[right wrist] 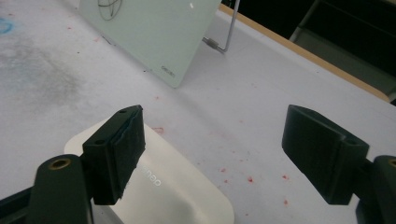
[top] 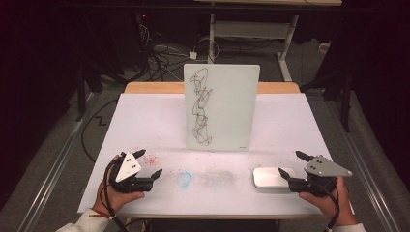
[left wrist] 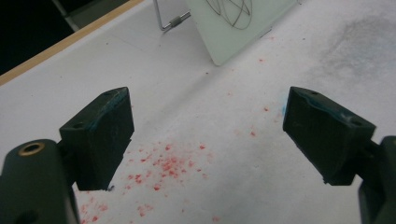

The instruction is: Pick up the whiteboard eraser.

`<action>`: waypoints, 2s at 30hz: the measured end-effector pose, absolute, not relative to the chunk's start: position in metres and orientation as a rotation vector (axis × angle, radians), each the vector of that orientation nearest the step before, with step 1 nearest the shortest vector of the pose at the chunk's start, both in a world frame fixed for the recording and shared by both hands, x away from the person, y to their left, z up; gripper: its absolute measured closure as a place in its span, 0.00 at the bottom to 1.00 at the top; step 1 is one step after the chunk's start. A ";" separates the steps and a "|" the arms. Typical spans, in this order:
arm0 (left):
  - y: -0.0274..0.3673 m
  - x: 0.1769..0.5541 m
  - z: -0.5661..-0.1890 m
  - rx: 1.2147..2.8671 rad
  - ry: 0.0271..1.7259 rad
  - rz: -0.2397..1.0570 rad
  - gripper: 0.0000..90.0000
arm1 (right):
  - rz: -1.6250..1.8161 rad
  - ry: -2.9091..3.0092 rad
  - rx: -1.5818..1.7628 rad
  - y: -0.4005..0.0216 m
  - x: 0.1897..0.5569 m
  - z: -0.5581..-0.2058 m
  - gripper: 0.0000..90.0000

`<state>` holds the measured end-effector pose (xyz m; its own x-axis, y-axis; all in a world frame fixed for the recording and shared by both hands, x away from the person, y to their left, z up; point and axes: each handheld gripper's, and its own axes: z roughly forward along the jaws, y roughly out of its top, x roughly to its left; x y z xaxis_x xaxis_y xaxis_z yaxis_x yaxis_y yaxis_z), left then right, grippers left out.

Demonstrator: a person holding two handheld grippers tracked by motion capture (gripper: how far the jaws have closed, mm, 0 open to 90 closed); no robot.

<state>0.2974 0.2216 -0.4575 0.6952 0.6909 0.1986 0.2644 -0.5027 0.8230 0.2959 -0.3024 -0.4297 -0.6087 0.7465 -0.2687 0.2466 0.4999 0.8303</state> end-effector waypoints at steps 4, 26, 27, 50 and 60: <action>0.220 0.298 -0.460 2.093 0.724 0.639 0.18 | 1.028 2.168 0.807 -0.304 0.299 -0.430 0.22; 0.221 0.291 -0.469 2.164 0.700 0.610 0.18 | 0.637 2.748 0.459 -0.281 0.340 -0.432 0.22; 0.220 0.291 -0.470 2.169 0.698 0.607 0.18 | 0.624 2.770 0.453 -0.279 0.342 -0.433 0.22; 0.215 0.292 -0.473 2.204 0.684 0.568 0.18 | 0.579 2.866 0.258 -0.264 0.353 -0.444 0.34; 0.216 0.291 -0.472 2.193 0.685 0.575 0.18 | 0.782 2.681 0.330 -0.261 0.343 -0.422 0.34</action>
<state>0.2912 0.2158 -0.4722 0.7552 0.6291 0.1840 0.2899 -0.5723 0.7671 0.3433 -0.2613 -0.4217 -0.9194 0.3076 -0.2452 0.1276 0.8229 0.5537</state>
